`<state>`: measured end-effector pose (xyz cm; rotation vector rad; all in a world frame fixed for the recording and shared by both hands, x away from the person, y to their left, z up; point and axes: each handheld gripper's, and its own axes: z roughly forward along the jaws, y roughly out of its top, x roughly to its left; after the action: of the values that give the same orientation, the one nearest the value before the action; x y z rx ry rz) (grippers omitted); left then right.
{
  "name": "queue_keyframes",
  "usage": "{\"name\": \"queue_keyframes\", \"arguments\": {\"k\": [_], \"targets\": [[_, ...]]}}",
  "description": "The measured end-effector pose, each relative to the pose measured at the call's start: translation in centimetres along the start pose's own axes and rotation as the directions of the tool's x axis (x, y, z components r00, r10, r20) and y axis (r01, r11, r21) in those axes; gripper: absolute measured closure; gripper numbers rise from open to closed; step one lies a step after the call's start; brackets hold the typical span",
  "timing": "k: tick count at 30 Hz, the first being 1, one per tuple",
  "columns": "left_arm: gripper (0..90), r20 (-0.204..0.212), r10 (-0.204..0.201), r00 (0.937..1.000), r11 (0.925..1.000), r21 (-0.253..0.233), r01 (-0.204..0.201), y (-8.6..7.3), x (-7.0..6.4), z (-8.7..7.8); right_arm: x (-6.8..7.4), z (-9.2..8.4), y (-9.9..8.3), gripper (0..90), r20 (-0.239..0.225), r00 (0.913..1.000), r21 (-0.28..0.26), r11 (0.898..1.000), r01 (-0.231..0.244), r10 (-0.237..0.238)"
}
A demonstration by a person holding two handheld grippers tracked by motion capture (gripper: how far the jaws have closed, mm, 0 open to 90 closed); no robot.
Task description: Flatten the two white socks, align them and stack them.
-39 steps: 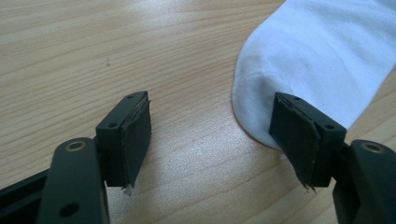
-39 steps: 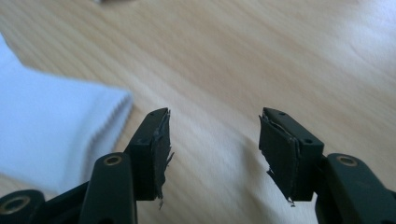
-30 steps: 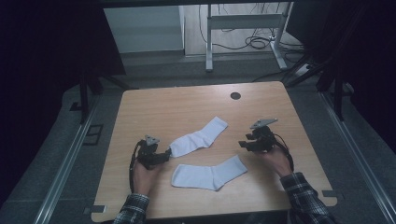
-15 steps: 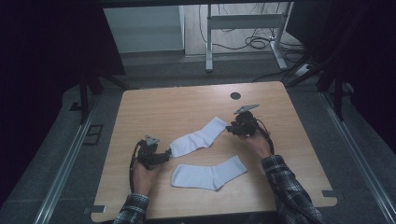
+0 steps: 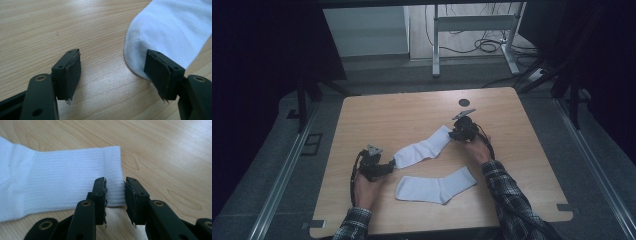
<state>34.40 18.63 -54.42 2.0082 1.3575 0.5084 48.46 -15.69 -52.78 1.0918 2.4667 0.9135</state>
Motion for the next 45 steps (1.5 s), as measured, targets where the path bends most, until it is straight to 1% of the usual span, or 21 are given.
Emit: {"name": "queue_keyframes", "arguments": {"k": [2, 4, 6, 9, 11, 12, 13, 14, 15, 17, 19, 21, 23, 27, 28, 34, 40, 45], "targets": [[30.8, 0.004, 0.003, 1.0, 1.0, 0.0, -0.003, 0.0, 0.1, 0.0, -0.1, -0.2, -0.2, 73.5, -0.026, 0.9993, 0.006, 1.0, -0.028, 0.028], [33.2, 0.001, 0.0, 1.0, 1.0, -0.004, 0.0, 0.1, 0.3, 0.0, -0.1, -0.5, -0.4, 75.7, -0.035, 0.9989, 0.013, 0.999, -0.031, 0.031], [38.0, 0.009, 0.006, 0.9999, 0.9999, -0.011, -0.006, 0.2, 0.5, 0.1, 0.0, -0.7, -0.8, 76.6, -0.044, 0.9983, 0.015, 0.999, -0.037, 0.038], [52.3, 0.033, 0.019, 0.9993, 0.9996, -0.023, -0.019, 0.4, 0.7, 0.3, 0.3, -1.2, -1.2, 77.3, -0.057, 0.9973, 0.02, 0.999, -0.045, 0.046], [68.4, 0.06, 0.024, 0.9979, 0.9994, -0.027, -0.023, 0.5, 0.6, 0.4, 0.5, -1.4, -1.5, 77.5, -0.06, 0.9975, 0.021, 0.999, -0.037, 0.039], [74.6, 0.087, 0.028, 0.9958, 0.9994, -0.025, -0.026, 0.5, 0.5, 0.4, 0.5, -1.5, -1.6, 77.6, -0.063, 0.9971, 0.023, 0.999, -0.041, 0.042], [82.7, 0.098, 0.025, 0.9949, 0.9995, -0.024, -0.023, 0.6, 0.5, 0.5, 0.6, -1.6, -1.7, 77.7, -0.066, 0.9971, 0.023, 0.999, -0.037, 0.038], [86.7, 0.107, 0.023, 0.994, 0.9995, -0.024, -0.021, 0.6, 0.4, 0.5, 0.7, -1.7, -1.7, 77.8, -0.066, 0.9971, 0.023, 0.999, -0.036, 0.037], [88.3, 0.107, 0.022, 0.994, 0.9995, -0.023, -0.02, 0.7, 0.4, 0.6, 0.7, -1.8, -1.8, 77.9, -0.066, 0.9971, 0.026, 0.999, -0.036, 0.038], [89.3, 0.11, 0.017, 0.9938, 0.9998, -0.016, -0.015, 0.8, 0.4, 0.6, 0.9, -2.0, -1.9, 78.6, -0.066, 0.9973, 0.026, 0.999, -0.031, 0.033], [89.7, 0.126, -0.013, 0.992, 0.9998, -0.014, 0.015, 0.8, 0.5, 0.6, 1.1, -2.1, -2.1, 79.1, -0.065, 0.9976, 0.025, 0.999, -0.023, 0.025], [89.9, 0.161, -0.044, 0.986, 0.9988, -0.013, 0.047, 0.8, 0.9, 0.7, 1.3, -2.3, -2.2, 79.5, -0.064, 0.9977, 0.026, 0.999, -0.021, 0.022], [90.0, 0.186, -0.069, 0.9801, 0.9974, -0.008, 0.072, 0.8, 1.2, 0.8, 1.5, -2.6, -2.2, 79.8, -0.065, 0.9977, 0.025, 1.0, -0.016, 0.018], [90.0, 0.185, -0.061, 0.9808, 0.9977, -0.018, 0.065, 1.4, 1.0, 0.4, 1.6, -3.4, -2.3, 80.1, -0.068, 0.9975, 0.015, 1.0, -0.017, 0.018], [90.0, 0.186, -0.06, 0.9808, 0.9976, -0.023, 0.065, 1.5, 1.0, 0.2, 1.5, -3.6, -2.3, 80.1, -0.07, 0.9974, 0.006, 1.0, -0.017, 0.017], [90.0, 0.186, -0.047, 0.9813, 0.9959, -0.067, 0.061, 2.6, 0.9, -1.4, 1.3, -5.3, -2.3, 80.3, -0.08, 0.9965, -0.025, 0.999, -0.027, 0.025], [90.0, 0.187, -0.028, 0.9819, 0.9956, -0.082, 0.044, 3.2, 0.6, -2.6, 1.3, -7.5, -1.9, 80.4, -0.087, 0.9961, -0.069, 0.997, -0.019, 0.013], [90.0, 0.189, -0.012, 0.9818, 0.9952, -0.093, 0.03, 3.6, 0.2, -3.5, 1.4, -8.9, -1.9, 80.4, -0.085, 0.9964, -0.088, 0.996, -0.008, 0.001]]}}
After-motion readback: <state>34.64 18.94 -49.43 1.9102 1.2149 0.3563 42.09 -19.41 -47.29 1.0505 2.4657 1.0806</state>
